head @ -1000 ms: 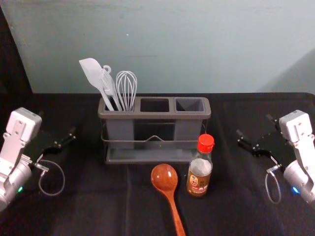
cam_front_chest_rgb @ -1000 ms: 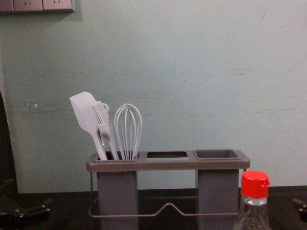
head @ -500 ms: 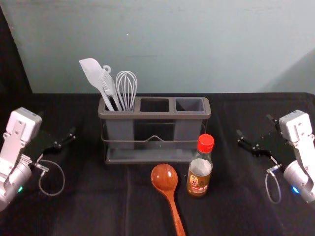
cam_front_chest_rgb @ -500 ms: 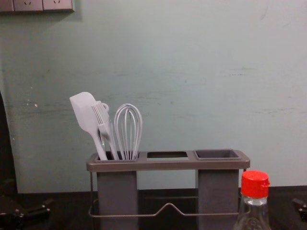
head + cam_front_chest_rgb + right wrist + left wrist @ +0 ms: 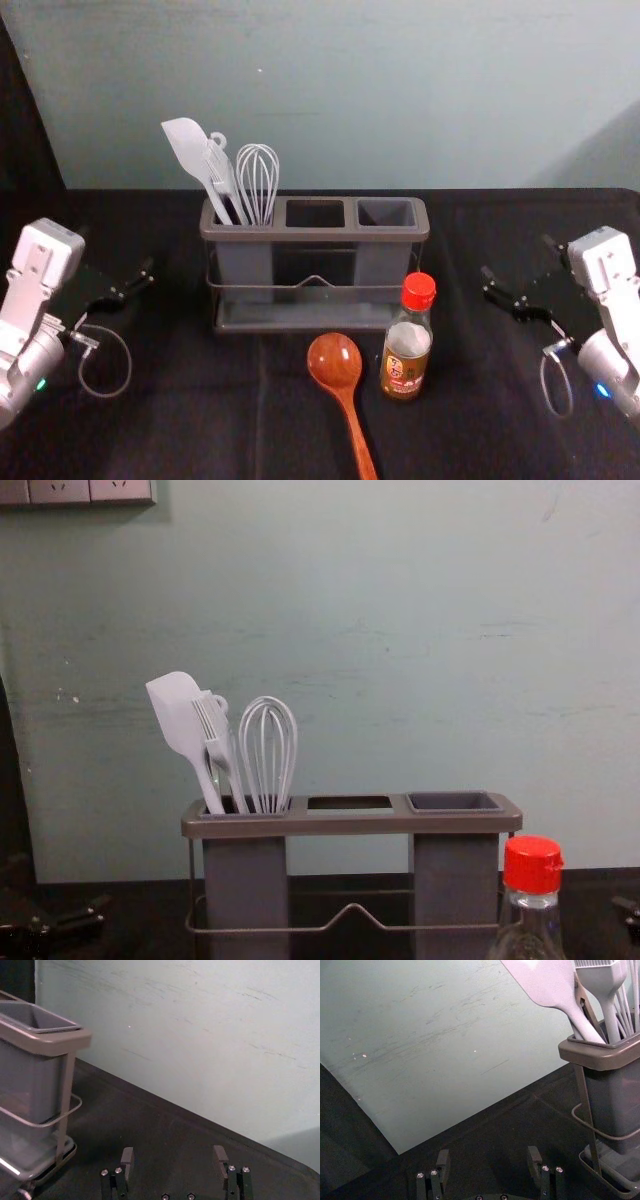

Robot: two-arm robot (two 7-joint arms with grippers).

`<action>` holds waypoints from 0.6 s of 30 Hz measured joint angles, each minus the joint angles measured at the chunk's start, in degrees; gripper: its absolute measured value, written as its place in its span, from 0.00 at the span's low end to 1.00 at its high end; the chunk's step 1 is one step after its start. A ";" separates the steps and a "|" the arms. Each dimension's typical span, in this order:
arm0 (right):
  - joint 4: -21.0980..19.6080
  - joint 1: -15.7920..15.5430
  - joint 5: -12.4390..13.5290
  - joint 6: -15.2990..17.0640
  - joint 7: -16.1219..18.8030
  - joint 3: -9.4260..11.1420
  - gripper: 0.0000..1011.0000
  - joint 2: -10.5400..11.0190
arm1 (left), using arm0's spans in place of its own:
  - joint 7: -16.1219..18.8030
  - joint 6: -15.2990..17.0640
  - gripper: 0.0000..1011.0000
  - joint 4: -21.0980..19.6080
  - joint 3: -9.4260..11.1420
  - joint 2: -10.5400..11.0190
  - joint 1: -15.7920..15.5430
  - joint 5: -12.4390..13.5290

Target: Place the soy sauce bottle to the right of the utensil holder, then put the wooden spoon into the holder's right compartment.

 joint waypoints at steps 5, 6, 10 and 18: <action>-3.98 -3.80 -0.58 0.39 -1.07 1.62 0.99 1.61 | 0.00 0.00 1.00 0.00 0.00 0.00 0.00 0.00; -5.99 -5.62 -0.62 0.40 -1.41 2.35 0.99 2.48 | 0.00 0.00 1.00 0.00 0.00 0.00 0.00 0.00; -10.00 -9.37 -0.47 0.29 -2.05 3.97 0.99 4.13 | 0.00 0.00 1.00 0.00 0.00 0.00 0.00 0.00; -18.90 -19.00 3.31 -4.89 -1.62 9.11 0.99 6.18 | 0.00 0.00 1.00 0.00 0.00 0.00 0.00 0.00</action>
